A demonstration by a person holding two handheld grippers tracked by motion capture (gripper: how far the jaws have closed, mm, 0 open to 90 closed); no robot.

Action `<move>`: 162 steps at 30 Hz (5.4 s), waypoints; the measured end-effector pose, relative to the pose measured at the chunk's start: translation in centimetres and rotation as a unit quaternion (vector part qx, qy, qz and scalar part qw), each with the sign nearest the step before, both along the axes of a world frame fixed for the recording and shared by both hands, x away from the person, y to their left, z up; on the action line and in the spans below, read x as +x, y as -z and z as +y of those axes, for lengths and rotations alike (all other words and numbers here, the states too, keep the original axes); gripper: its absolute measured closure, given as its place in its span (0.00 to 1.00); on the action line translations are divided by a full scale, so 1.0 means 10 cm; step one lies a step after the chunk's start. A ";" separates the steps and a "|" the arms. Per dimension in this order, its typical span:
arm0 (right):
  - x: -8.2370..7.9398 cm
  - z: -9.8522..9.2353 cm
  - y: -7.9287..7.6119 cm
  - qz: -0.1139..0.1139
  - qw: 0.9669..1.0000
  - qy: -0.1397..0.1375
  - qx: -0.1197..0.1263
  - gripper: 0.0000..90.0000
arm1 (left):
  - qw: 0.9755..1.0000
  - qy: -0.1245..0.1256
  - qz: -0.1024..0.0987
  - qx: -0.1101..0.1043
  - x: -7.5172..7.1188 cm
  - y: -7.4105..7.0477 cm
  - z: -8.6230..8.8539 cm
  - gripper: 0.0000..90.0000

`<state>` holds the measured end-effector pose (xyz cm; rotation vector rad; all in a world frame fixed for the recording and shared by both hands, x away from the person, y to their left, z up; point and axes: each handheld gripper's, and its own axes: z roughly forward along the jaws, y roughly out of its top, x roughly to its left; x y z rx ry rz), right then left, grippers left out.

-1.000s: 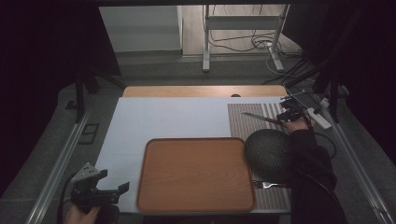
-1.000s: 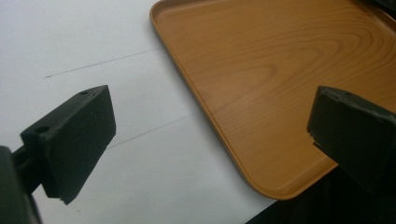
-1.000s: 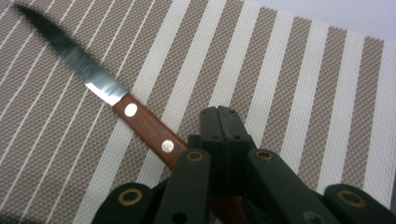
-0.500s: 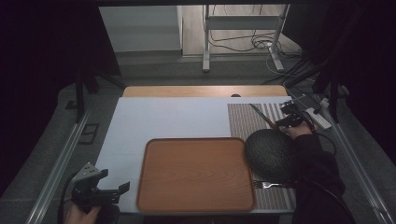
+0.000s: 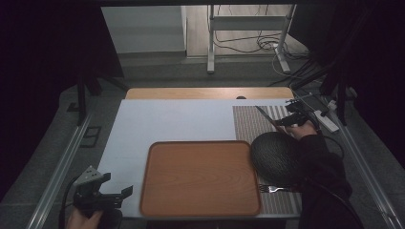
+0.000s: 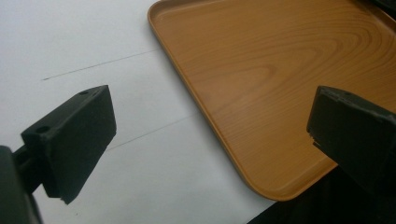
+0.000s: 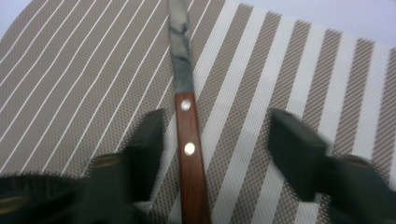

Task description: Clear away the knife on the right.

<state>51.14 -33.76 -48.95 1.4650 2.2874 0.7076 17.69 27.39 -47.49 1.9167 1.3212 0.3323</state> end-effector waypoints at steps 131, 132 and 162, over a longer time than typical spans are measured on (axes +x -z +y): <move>-1.23 0.93 -0.12 0.012 0.981 -0.178 0.077 0.86 | 1.000 0.004 -0.001 0.005 0.01 0.00 -0.02 0.02; -1.26 0.95 -0.12 0.013 0.981 -0.181 0.075 0.86 | 1.000 0.004 -0.001 0.005 0.01 0.00 -0.02 0.02; -2.00 1.38 -0.15 0.016 0.970 -0.232 0.069 0.85 | 1.000 0.004 0.001 0.009 0.03 0.00 -0.03 0.02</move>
